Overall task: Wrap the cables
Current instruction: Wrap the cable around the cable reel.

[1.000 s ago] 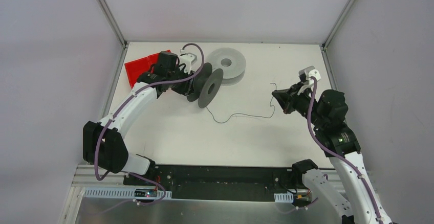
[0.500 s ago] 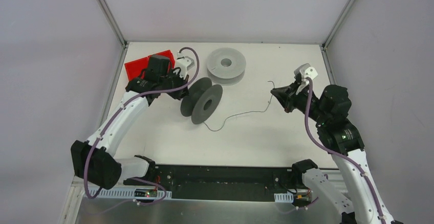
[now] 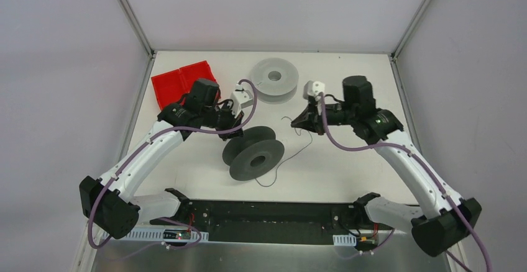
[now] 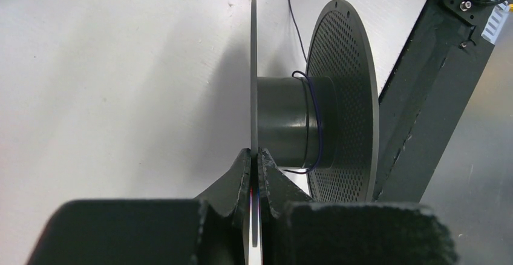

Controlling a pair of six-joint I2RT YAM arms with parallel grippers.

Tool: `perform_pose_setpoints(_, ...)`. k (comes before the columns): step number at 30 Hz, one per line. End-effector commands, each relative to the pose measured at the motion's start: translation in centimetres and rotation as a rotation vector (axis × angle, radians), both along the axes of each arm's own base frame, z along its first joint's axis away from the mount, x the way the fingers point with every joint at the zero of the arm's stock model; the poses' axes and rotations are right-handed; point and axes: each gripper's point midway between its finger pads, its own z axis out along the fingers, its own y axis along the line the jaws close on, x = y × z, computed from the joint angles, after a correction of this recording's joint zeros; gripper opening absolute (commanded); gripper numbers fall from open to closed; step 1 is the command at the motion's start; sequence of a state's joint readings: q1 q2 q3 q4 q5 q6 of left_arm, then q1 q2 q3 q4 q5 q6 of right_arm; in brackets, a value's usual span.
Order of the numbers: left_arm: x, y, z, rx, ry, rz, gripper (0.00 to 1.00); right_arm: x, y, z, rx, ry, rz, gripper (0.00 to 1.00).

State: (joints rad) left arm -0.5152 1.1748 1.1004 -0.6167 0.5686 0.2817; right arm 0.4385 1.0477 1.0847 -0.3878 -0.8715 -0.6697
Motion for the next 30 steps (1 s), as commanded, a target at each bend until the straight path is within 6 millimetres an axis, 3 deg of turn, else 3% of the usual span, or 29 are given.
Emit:
perform_pose_setpoints(1,-0.1,-0.7,0.5,-0.036,-0.003,-0.050,0.00,-1.9,3.4,-0.8,-0.100,-0.134,0.248,0.00)
perform_pose_setpoints(7,-0.6,-1.0,0.7,-0.059,-0.005,-0.077,0.07,-1.2,6.6,-3.4,-0.200,-0.188,0.393,0.00)
perform_pose_setpoints(14,-1.4,-1.1,1.5,-0.094,-0.002,-0.090,0.21,-1.6,7.7,-4.4,-0.260,-0.253,0.541,0.00)
perform_pose_setpoints(19,-1.3,-1.0,1.9,-0.103,0.008,-0.040,0.31,-1.7,8.8,-5.8,-0.252,-0.279,0.520,0.00)
perform_pose_setpoints(24,-1.1,-0.6,1.5,-0.109,0.059,0.044,0.35,-2.0,10.1,-6.5,-0.221,-0.326,0.477,0.00)
perform_pose_setpoints(30,-2.3,-0.3,1.6,-0.156,0.070,-0.007,0.40,-2.9,10.9,-7.6,-0.212,-0.322,0.447,0.00)
